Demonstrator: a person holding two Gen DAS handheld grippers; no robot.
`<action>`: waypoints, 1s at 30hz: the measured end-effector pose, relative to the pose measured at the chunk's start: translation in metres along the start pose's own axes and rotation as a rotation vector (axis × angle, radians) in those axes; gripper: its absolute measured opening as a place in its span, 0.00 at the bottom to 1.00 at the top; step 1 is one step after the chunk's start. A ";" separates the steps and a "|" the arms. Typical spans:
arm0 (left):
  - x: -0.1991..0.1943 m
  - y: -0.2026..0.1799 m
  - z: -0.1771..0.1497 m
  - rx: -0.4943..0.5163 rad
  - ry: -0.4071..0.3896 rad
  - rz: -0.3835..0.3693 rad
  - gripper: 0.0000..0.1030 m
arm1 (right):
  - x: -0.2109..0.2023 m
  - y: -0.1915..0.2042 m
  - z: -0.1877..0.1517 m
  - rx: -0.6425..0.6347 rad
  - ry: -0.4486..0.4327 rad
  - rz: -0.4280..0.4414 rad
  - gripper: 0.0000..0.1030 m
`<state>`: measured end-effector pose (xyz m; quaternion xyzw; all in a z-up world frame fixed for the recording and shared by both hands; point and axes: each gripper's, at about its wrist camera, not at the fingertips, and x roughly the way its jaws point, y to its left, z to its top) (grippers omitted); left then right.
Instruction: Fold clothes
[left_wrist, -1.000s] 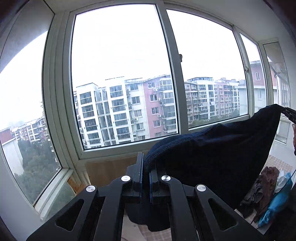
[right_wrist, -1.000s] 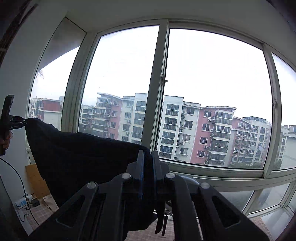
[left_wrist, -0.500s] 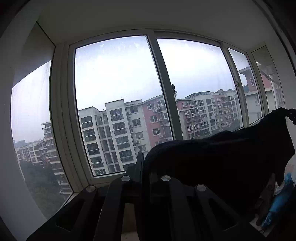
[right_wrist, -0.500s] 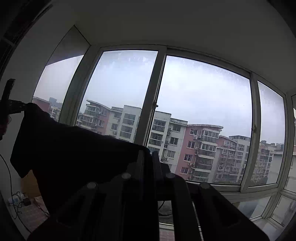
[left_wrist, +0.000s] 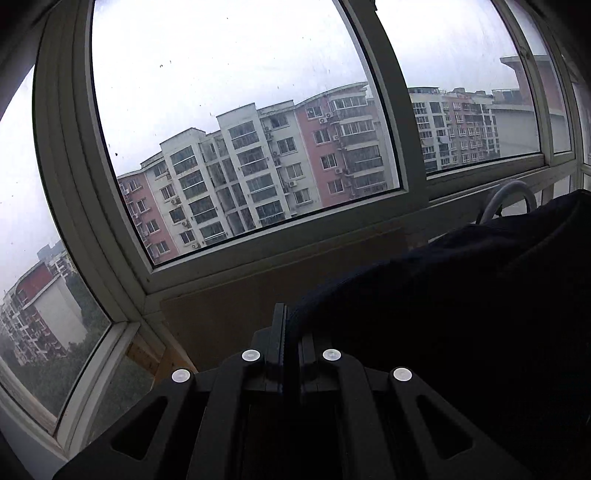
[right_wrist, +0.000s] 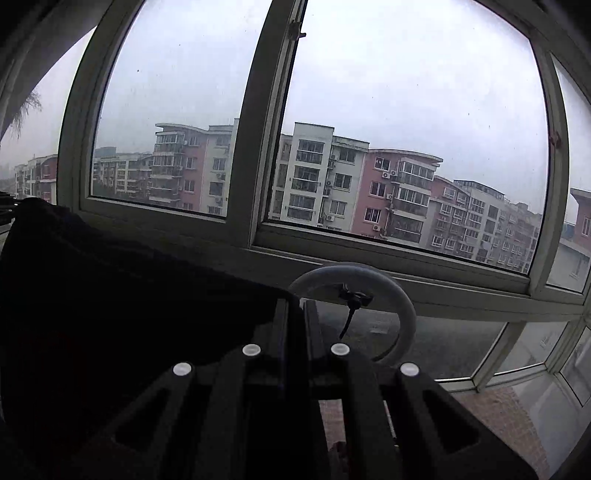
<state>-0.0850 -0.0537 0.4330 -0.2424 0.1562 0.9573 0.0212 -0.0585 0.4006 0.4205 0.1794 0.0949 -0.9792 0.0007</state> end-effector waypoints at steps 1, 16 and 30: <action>0.036 -0.009 -0.008 0.002 0.037 0.017 0.04 | 0.037 0.006 -0.011 -0.007 0.047 -0.020 0.07; 0.185 -0.049 -0.170 0.001 0.431 -0.114 0.21 | 0.064 -0.029 -0.119 0.184 0.347 0.287 0.36; 0.042 0.001 -0.279 -0.018 0.477 -0.264 0.30 | -0.129 -0.016 -0.315 0.337 0.569 0.231 0.39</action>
